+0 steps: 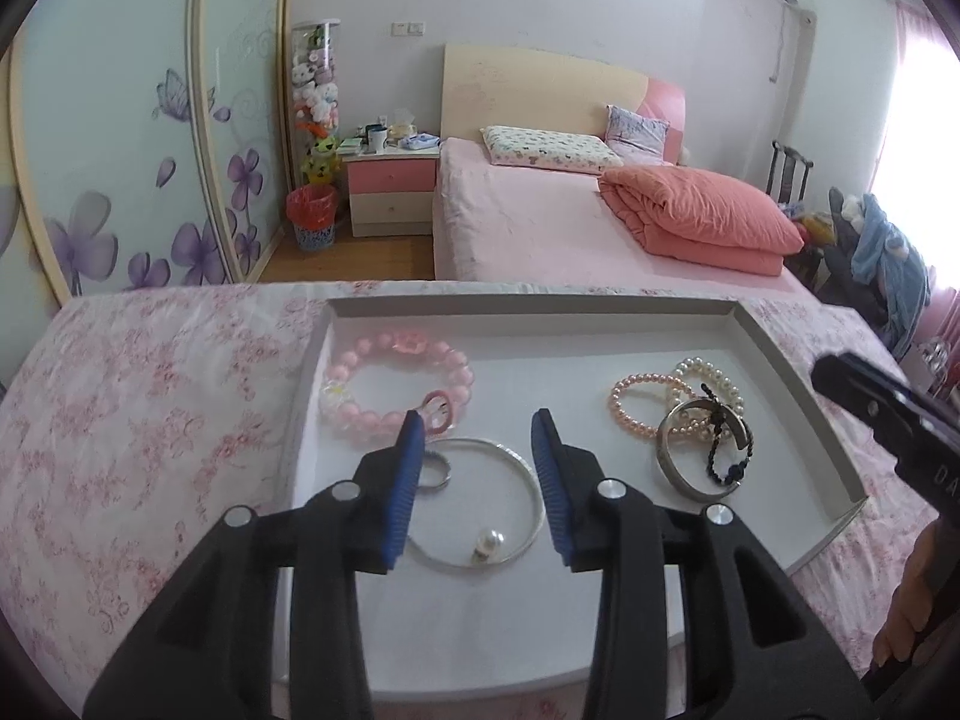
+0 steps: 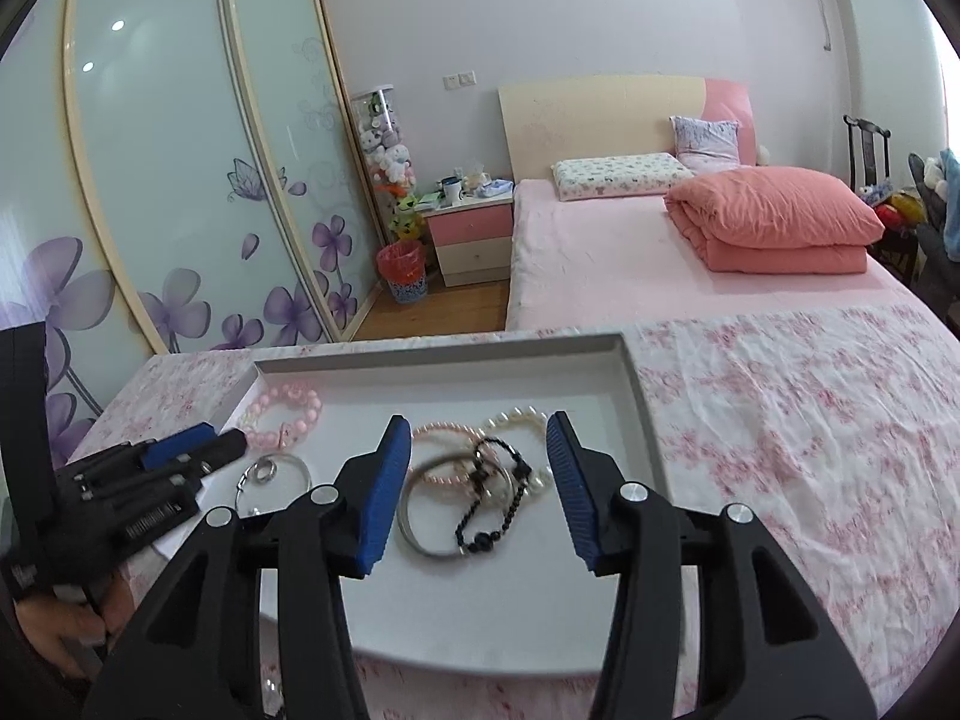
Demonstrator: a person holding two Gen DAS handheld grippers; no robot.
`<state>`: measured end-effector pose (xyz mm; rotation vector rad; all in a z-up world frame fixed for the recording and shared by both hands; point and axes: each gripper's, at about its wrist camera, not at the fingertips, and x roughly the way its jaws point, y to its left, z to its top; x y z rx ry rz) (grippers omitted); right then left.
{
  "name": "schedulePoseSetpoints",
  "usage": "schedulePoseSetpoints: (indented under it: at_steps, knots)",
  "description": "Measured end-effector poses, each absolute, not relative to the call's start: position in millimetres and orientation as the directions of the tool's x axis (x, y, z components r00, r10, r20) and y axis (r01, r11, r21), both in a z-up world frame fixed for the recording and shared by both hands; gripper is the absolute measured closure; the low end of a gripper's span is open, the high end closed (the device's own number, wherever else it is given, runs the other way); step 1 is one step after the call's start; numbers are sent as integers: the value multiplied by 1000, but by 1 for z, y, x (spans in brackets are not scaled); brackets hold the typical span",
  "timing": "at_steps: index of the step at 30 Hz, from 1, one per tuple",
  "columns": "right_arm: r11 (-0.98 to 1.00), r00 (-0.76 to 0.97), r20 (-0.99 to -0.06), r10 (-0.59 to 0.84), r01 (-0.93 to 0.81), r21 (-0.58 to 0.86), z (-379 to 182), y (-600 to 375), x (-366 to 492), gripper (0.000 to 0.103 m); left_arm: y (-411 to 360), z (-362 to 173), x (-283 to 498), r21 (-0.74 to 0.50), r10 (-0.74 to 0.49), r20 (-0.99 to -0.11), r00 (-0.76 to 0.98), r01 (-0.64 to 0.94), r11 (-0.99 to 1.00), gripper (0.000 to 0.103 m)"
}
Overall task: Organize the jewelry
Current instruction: 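Open both tools to release the earring and black bracelet into the tray, then withdraw from the tray and grasp the dark red bead strand with the right tool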
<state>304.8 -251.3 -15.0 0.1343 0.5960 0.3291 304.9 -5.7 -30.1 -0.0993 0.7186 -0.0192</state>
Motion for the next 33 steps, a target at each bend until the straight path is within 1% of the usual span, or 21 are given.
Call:
schedulePoseSetpoints:
  at_steps: [2,5,12,20,21,22,24,26,28,33]
  knots:
    - [939,777,-528,343,-265,221,-15,-255,297,54,4,-28,299,-135,-64,-656,752,-34,990,61]
    - [937,771,-533,348,-273,217,-14,-257,288,54,9,-24,291,-147,-66,-653,754,-41,988,60]
    - [922,728,-567,386,-332,201,-22,-252,252,54,20,-24,257,-121,-47,-657,753,-44,992,52]
    - [877,597,-660,456,-430,217,-52,-234,207,54,29,-42,217,-71,-17,-700,714,-46,996,49]
    - [870,583,-668,462,-444,214,-55,-230,202,51,31,-44,213,-69,-14,-705,709,-49,996,49]
    - [866,576,-673,464,-455,208,-56,-225,197,46,34,-46,209,-67,-10,-707,707,-53,996,49]
    - [855,564,-681,468,-483,187,-58,-215,190,39,39,-49,205,-64,-3,-712,703,-61,996,48]
    - [848,556,-692,461,-507,157,-60,-205,185,36,43,-51,200,-58,9,-716,698,-72,996,47]
    - [844,552,-705,445,-523,123,-62,-194,181,31,44,-51,197,-52,16,-720,694,-77,996,46]
    - [842,540,-748,385,-538,45,-72,-173,181,30,47,-54,193,-40,29,-727,686,-84,996,46]
